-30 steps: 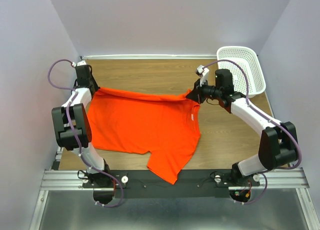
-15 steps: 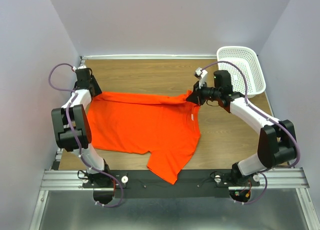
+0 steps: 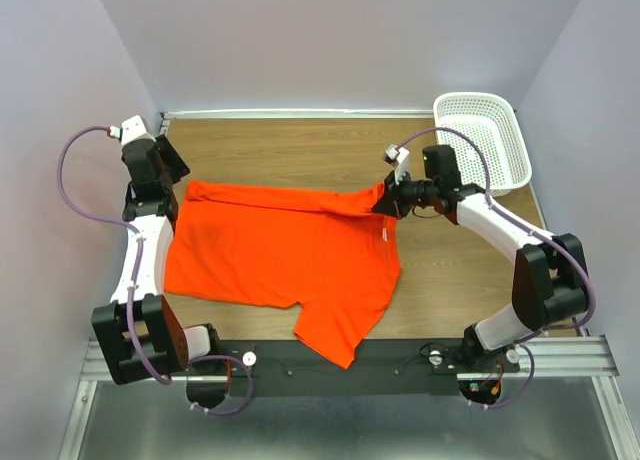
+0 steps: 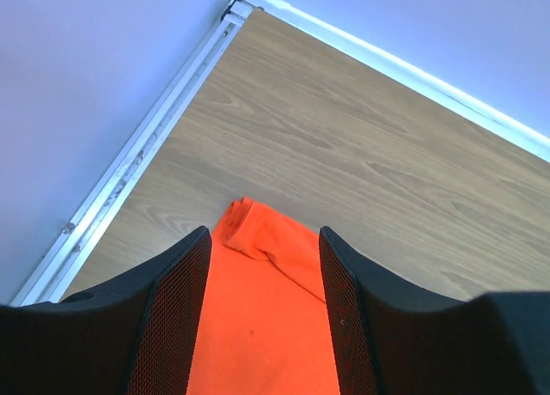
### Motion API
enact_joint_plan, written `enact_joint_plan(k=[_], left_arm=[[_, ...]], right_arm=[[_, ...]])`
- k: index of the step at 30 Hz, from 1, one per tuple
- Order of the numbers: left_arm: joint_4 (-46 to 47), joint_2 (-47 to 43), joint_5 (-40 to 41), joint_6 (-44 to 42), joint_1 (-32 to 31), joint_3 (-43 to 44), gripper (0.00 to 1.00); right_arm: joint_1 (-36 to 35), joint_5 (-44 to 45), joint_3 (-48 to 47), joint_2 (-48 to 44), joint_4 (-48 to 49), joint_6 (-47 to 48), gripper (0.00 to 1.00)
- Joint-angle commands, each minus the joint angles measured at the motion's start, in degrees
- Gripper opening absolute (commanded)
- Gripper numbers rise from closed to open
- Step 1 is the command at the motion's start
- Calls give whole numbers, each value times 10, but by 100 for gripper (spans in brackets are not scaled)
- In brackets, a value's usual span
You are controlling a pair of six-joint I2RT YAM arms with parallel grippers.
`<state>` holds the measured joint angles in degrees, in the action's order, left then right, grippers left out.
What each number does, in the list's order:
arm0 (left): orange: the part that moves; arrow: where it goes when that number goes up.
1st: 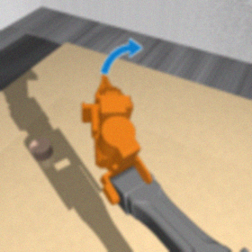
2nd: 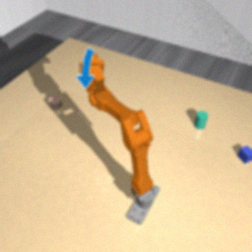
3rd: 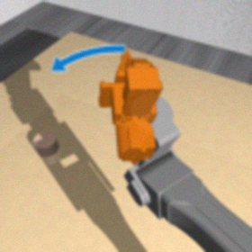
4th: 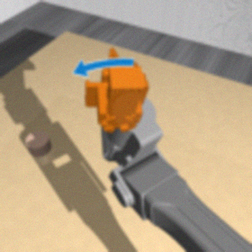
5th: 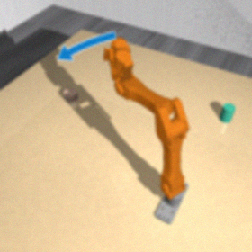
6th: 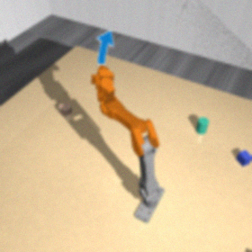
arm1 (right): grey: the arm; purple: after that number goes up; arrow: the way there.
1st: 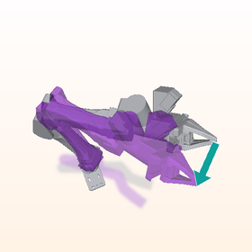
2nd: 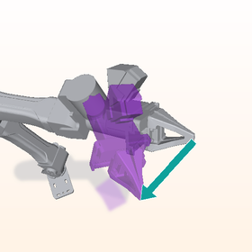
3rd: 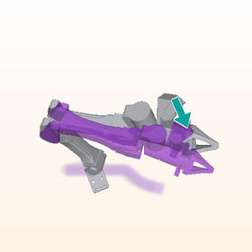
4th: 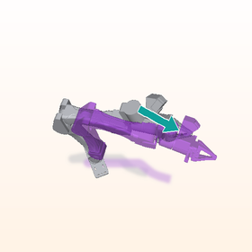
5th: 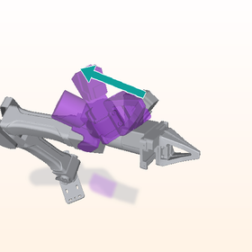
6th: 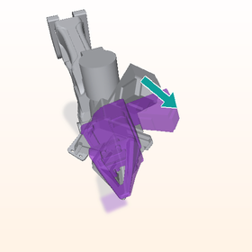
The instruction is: Fold and stack the t-shirts
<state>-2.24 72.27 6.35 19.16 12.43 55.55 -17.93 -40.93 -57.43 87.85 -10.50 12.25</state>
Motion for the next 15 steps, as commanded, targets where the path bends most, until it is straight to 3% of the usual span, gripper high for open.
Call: enact_joint_plan(k=[1, 15], left_arm=[[12, -33, -24, 2, 3, -21, 61], [15, -66, -56, -4, 4, -43, 61]], right_arm=[[-8, -15, 7, 12, -33, 20, 1], [-58, 8, 9, 11, -51, 26, 1]])
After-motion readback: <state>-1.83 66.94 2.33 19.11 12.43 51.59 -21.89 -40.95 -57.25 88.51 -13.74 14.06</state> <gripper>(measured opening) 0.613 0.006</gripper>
